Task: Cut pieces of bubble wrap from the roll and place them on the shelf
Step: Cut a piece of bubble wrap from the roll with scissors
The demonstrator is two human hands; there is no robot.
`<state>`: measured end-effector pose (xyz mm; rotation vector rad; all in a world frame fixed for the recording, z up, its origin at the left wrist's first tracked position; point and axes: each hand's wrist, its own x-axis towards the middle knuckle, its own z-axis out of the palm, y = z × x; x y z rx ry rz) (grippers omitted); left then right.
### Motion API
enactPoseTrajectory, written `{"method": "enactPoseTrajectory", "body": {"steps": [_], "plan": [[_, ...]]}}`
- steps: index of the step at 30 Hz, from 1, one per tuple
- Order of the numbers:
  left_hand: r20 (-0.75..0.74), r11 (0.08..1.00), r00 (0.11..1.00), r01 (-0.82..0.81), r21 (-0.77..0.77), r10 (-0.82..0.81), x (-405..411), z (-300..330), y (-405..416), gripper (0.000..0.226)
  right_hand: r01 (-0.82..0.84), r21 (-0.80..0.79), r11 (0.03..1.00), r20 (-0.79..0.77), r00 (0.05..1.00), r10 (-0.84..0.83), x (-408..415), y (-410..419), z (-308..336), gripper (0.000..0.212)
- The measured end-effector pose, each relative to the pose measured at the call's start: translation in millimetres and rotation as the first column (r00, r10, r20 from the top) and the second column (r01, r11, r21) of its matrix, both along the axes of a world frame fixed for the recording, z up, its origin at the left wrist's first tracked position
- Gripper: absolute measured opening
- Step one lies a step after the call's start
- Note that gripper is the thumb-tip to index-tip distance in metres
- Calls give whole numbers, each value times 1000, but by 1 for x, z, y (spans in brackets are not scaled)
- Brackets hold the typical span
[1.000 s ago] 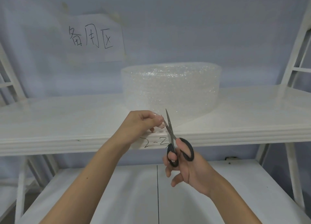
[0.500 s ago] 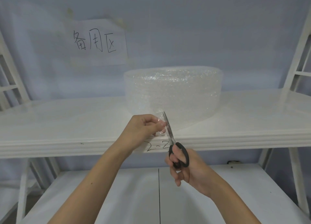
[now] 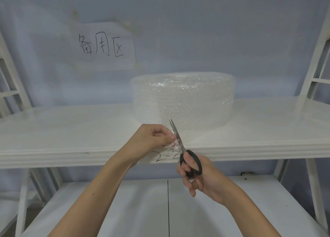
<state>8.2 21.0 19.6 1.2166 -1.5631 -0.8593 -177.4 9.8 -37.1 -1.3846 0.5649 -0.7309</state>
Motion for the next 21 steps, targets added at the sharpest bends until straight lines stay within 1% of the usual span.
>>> {"method": "enactPoseTrajectory", "body": {"steps": [2,4,7,9,11,12,15,21], "plan": [[13,1000,1000,-16,-5,16,-1,1,1,16,9,-2,1000,-5,1000,-9,0,1,0,49],[10,999,999,-42,-12,42,-3,2,2,28,25,-1,1000,-9,1000,-25,1,2,0,50],[-25,995,995,-98,-17,98,-5,2,0,38,39,-2,999,-11,999,-39,3,3,0,43],[-18,992,992,-124,-37,123,-5,0,-2,35,39,2,999,-11,999,-39,4,3,1,42],[-7,991,993,-122,-59,122,-6,-1,-2,33,35,14,999,-7,999,-35,3,2,0,46],[-8,991,993,-118,-64,118,-6,-2,-2,33,31,24,999,-7,1000,-31,3,2,0,47],[-18,990,993,-119,-82,117,-5,-2,-2,35,10,34,999,-15,1000,-9,1,2,-2,41],[-15,992,996,-88,-94,87,-4,-4,-3,38,-12,50,999,-14,1000,12,2,4,-3,42]]}}
